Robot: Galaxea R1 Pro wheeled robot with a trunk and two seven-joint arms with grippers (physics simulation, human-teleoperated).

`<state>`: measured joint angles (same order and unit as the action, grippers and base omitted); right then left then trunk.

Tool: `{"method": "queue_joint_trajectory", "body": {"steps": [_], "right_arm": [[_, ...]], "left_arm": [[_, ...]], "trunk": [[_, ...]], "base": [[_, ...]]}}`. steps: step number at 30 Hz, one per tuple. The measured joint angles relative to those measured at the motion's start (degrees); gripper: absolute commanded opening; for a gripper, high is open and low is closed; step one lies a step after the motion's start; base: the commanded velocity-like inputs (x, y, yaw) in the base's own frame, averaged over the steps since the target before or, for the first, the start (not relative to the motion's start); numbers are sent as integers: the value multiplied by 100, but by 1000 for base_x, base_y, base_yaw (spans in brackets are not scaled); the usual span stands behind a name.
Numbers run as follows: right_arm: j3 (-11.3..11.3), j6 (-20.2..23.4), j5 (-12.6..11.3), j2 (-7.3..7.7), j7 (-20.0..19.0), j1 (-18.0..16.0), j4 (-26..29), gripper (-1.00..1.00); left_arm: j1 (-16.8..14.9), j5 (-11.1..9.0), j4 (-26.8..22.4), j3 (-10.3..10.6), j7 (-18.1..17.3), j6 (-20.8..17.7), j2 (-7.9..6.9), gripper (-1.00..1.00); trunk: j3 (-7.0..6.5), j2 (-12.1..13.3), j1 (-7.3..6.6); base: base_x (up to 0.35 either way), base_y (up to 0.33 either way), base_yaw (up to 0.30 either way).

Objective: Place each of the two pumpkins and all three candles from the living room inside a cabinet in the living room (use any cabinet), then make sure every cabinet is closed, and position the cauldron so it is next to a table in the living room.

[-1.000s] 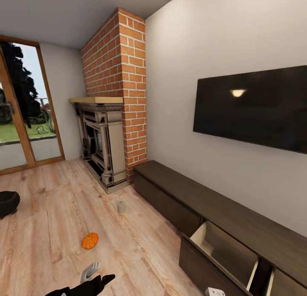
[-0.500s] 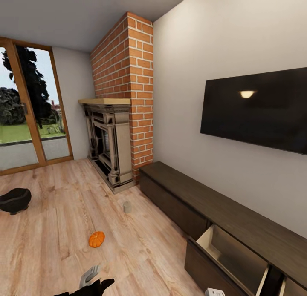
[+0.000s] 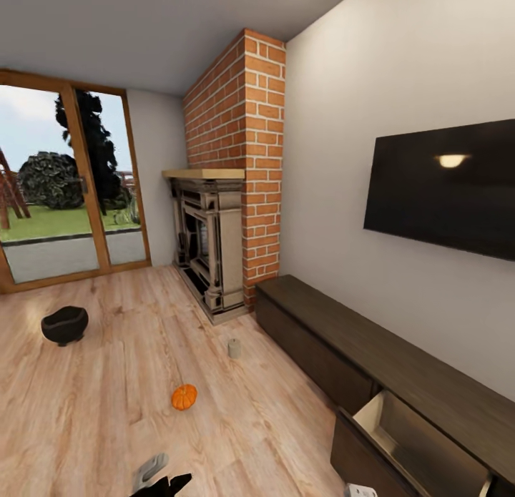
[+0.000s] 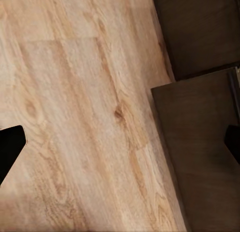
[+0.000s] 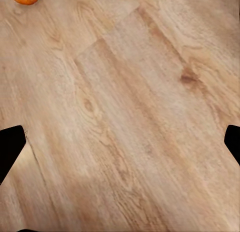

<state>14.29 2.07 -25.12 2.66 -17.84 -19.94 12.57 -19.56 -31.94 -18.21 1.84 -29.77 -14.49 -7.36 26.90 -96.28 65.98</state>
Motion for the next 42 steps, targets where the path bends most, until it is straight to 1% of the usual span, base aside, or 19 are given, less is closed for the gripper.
{"method": "queue_joint_trajectory", "body": {"steps": [7, 12, 14, 17, 19, 35, 39, 42], "right_arm": [[1, 0, -1, 1, 0, 0, 0, 100], [1, 0, -1, 1, 0, 0, 0, 100], [0, 0, 0, 1, 0, 0, 0, 100], [1, 0, 0, 1, 0, 0, 0, 100], [1, 0, 0, 1, 0, 0, 0, 100], [1, 0, 7, -4, 0, 0, 0, 100], [0, 0, 9, -7, 0, 0, -1, 100], [0, 0, 9, -8, 0, 0, 0, 100]], "left_arm": [[0, 1, 25, 0, 9, 10, 8, 100], [0, 7, 32, 0, 16, 11, 59, 100], [0, 9, 36, 0, 56, 11, 78, 100], [0, 10, 33, 4, 337, 9, 101, 100], [0, 10, 32, 6, 388, 8, 103, 100], [0, 10, 57, 11, 457, 7, 115, 100], [0, 16, 221, 22, 464, 10, 210, 100], [0, 18, 271, 23, 466, 13, 240, 100]], "trunk": [[-19, 0, 0], [-21, 0, 0], [-21, 0, 0], [-22, 0, 0], [-22, 0, 0], [-22, 0, 0], [-21, 0, 0], [-22, 0, 0]], "base": [[0, 0, 266], [0, 0, 278], [0, 0, 281], [0, 0, 283], [0, 0, 284], [0, 0, 287], [0, 0, 290], [0, 0, 290]]}}
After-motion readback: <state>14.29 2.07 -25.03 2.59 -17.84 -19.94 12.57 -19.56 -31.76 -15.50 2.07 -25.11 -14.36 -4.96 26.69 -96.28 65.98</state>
